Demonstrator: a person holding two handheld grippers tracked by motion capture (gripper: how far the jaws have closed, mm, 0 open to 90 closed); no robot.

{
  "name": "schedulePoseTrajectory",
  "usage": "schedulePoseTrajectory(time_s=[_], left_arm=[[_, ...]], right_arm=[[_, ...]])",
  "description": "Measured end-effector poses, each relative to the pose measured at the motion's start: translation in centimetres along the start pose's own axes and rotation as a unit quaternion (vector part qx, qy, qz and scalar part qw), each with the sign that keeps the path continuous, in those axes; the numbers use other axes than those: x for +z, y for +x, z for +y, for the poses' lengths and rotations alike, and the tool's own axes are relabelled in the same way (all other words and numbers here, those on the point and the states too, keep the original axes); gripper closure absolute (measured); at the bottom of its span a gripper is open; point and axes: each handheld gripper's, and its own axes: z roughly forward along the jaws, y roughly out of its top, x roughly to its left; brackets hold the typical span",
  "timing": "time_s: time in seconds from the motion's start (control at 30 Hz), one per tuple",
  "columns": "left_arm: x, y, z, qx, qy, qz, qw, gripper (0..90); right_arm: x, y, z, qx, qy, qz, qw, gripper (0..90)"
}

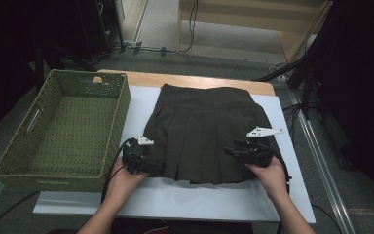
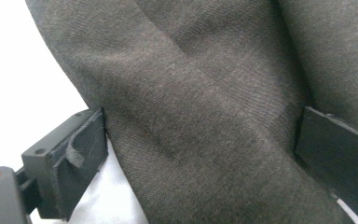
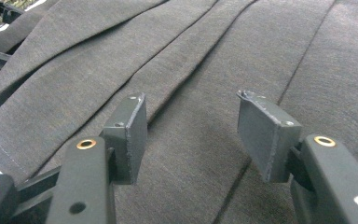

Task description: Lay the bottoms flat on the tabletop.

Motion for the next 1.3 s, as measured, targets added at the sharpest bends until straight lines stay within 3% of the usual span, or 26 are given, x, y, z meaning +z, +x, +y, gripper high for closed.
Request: schedulePoseTrajectory(time_s=[0.07, 0.1, 0.13, 0.17, 0.23, 0.3, 0.37, 0.43, 0.47, 0.57, 0.7, 0.87, 0.93, 1.07, 1.13, 1.3], left_arm=[[-0.3, 0.0, -0.2, 0.001, -0.008, -0.002, 1.0, 12.6], [-0.6, 0.1, -0.2, -0.01, -0.007, -0.009, 0.9999, 15.9], [-0.9, 0.1, -0.1, -0.024, -0.008, -0.022, 0.9994, 22.6], [-1.3, -0.2, -0.1, -0.023, -0.012, -0.022, 0.9994, 31.5], [-1.8, -0.9, -0.2, -0.007, -0.012, -0.009, 0.9999, 31.1], [-2.1, -1.3, -0.3, 0.004, -0.004, -0.011, 0.9999, 33.0], [-2.1, -1.2, -0.4, -0.013, 0.007, -0.018, 0.9997, 39.2], [-2.2, -1.2, -0.5, -0.014, 0.007, -0.029, 0.9995, 42.8], [-2.4, -1.2, -0.5, -0.014, 0.0, -0.029, 0.9995, 41.5], [-2.7, -0.9, -0.2, -0.038, -0.021, -0.036, 0.9984, 26.3], [-2.3, -0.5, -0.6, -0.052, -0.029, -0.026, 0.9979, 25.3], [-1.2, -0.5, -1.1, -0.041, -0.018, -0.017, 0.9989, 25.3], [-1.1, -0.7, -1.2, -0.039, -0.025, -0.012, 0.9988, 25.2], [-1.0, -1.1, -1.4, -0.019, -0.024, 0.005, 0.9995, 25.7], [-1.0, -1.3, -1.4, -0.01, -0.022, 0.015, 0.9996, 29.0], [-1.1, -1.5, -1.7, -0.009, -0.038, 0.011, 0.9992, 40.5]], right_arm=[[0.0, 0.0, -0.1, -0.002, -0.003, -0.003, 1.0, 40.9], [0.0, 0.0, -0.1, -0.002, -0.003, -0.003, 1.0, 41.0], [0.0, 0.0, -0.1, -0.001, -0.003, -0.005, 1.0, 41.0], [0.0, 0.1, -0.2, -0.001, -0.003, -0.004, 1.0, 41.0], [0.2, 0.2, -0.3, -0.005, 0.001, -0.003, 1.0, 41.0], [0.3, 0.2, -0.3, -0.005, 0.004, -0.004, 1.0, 41.0], [0.4, 0.1, -0.4, -0.002, 0.005, -0.006, 1.0, 40.9], [0.4, 0.1, -0.4, -0.002, 0.005, -0.007, 1.0, 41.0], [0.3, 0.1, -0.4, -0.001, 0.004, -0.007, 1.0, 40.9], [0.4, 0.0, -0.2, 0.003, -0.001, -0.003, 1.0, 40.9], [0.8, 0.3, 0.0, 0.0, 0.001, -0.001, 1.0, 40.9], [1.5, 0.9, 0.8, -0.003, -0.003, 0.007, 1.0, 40.5], [1.7, 1.1, 1.1, -0.002, -0.005, 0.008, 1.0, 40.4], [2.3, 1.5, 1.6, -0.006, -0.003, 0.013, 0.9999, 40.3], [2.7, 1.6, 1.9, -0.004, -0.002, 0.015, 0.9999, 40.0], [3.5, 2.1, 2.9, 0.003, -0.006, 0.022, 0.9997, 37.5]])
